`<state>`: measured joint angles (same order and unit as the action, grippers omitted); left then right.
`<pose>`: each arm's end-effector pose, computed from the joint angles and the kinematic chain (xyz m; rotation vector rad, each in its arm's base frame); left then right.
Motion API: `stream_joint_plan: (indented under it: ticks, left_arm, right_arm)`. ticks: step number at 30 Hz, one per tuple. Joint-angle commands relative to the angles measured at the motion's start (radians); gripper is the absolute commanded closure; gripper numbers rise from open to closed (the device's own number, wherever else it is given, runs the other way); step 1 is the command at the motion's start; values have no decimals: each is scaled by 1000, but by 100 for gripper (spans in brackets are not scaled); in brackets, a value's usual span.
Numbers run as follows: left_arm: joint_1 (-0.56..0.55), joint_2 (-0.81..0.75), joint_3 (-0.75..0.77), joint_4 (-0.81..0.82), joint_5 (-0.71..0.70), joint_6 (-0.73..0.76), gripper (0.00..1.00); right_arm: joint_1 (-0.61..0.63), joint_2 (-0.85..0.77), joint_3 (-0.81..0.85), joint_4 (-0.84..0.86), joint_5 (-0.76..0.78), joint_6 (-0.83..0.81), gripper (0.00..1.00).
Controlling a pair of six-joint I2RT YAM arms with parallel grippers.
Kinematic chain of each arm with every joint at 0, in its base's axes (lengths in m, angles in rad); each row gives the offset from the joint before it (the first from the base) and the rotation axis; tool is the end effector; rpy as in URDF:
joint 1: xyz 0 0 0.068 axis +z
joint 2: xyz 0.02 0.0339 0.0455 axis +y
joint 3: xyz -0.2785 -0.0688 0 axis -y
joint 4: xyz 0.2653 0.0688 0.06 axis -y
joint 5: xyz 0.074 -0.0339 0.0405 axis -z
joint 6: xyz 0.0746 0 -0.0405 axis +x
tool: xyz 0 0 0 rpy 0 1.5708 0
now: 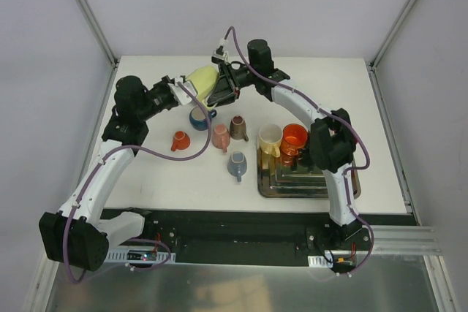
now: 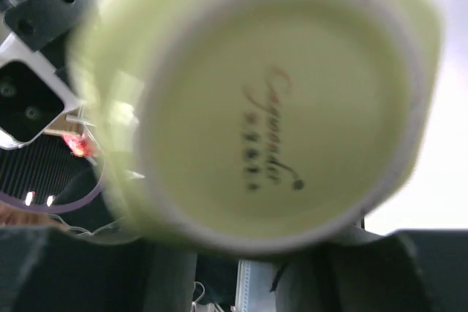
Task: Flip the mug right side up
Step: Turn over the cup at the corner of the board, then place the cup at the center of the board.
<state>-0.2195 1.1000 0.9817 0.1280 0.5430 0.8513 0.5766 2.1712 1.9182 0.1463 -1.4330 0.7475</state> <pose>0.2864 -0.1034 0.3913 1.1314 1.0783 0.0739 0.4065 0.3525 0.3260 -1.1532 1.7656 2.0582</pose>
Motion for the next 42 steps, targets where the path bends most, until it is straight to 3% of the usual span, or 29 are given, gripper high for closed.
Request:
stream_joint_plan:
  ticks: [1,6,10,13,16,19,22,27,32,42]
  left_arm:
    - [-34,-15,64,-95,32,-46,100]
    - [-34,-23,244,-495,12,-145,100]
    - [-34,-61,304,-775,0,-153,100]
    - [-34,-80,313,-975,17,-123,100]
    - [-34,-22,356,-1180,-9,-125,100]
    - [-35,93,423,-1309,-78,-216,100]
    - [-37,196,456,-1347,-149,-296,100]
    - [-47,325,425,-1341,-265,-374,100]
    - [-61,405,382,-1288,-301,-425,100]
    - [-87,566,371,-1205,-305,-489,100]
  right_arm:
    - [-14,-50,-1,105,22,-1,53]
    - [-43,-71,-48,93,84,-13,39]
    - [-83,-97,-35,-193,267,-221,36]
    - [-103,-123,-24,-292,363,-328,34]
    - [-113,-165,2,-396,505,-489,34]
    - [-109,-227,41,-519,786,-672,34]
    - [-116,-316,-19,-460,940,-740,32]
    - [-127,-499,-255,-294,1051,-781,24]
    - [-127,-608,-386,-306,1054,-826,20]
    - [-127,-721,-442,-335,1037,-882,18]
